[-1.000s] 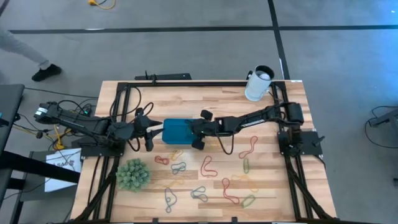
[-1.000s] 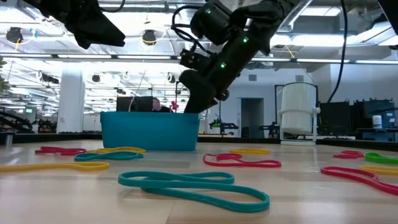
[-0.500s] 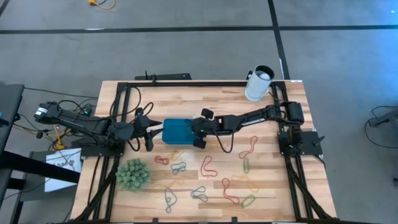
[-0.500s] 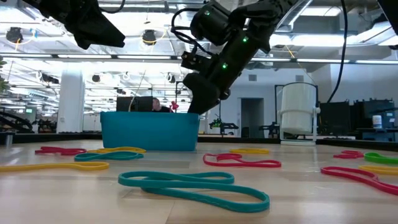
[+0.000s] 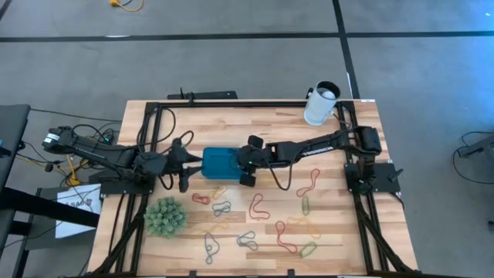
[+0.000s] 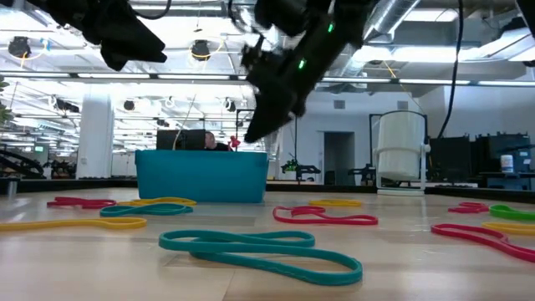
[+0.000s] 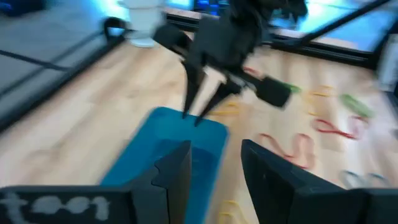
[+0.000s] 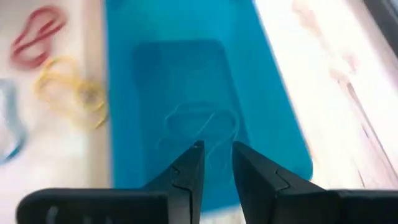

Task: Pick and place items into bin
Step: Put the blue rubber band into the blue bin

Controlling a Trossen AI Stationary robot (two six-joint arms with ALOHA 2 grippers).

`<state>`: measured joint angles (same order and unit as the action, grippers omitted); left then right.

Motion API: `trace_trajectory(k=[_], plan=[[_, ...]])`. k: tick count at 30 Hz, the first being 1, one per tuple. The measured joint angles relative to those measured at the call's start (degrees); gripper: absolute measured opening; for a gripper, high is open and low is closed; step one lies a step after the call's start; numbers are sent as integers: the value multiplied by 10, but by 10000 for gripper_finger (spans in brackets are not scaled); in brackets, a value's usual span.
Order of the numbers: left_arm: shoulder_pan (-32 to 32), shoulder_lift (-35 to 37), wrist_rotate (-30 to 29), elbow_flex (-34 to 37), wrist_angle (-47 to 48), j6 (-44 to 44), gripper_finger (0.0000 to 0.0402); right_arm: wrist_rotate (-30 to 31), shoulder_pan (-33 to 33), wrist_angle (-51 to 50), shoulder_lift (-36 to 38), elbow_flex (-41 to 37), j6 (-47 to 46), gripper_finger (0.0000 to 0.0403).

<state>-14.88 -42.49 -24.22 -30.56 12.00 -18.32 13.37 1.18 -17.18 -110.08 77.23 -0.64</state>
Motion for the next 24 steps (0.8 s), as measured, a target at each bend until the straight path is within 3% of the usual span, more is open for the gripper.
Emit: trace_trajectory(k=[4,9,13,19,24], plan=[[-1,-21,56,22,-44,-12,130,0,21,-13,36,22,44,76],[-2,-76,79,31,-66,-55,130,0,43,-25,99,26,67,76],[-2,-146,124,31,-121,-76,130,0,56,-51,163,26,67,76],[-10,-268,210,29,-289,-63,130,1,69,-82,249,26,67,76],[-23,-369,229,1,-290,-62,130,0,75,-94,287,26,65,76]])
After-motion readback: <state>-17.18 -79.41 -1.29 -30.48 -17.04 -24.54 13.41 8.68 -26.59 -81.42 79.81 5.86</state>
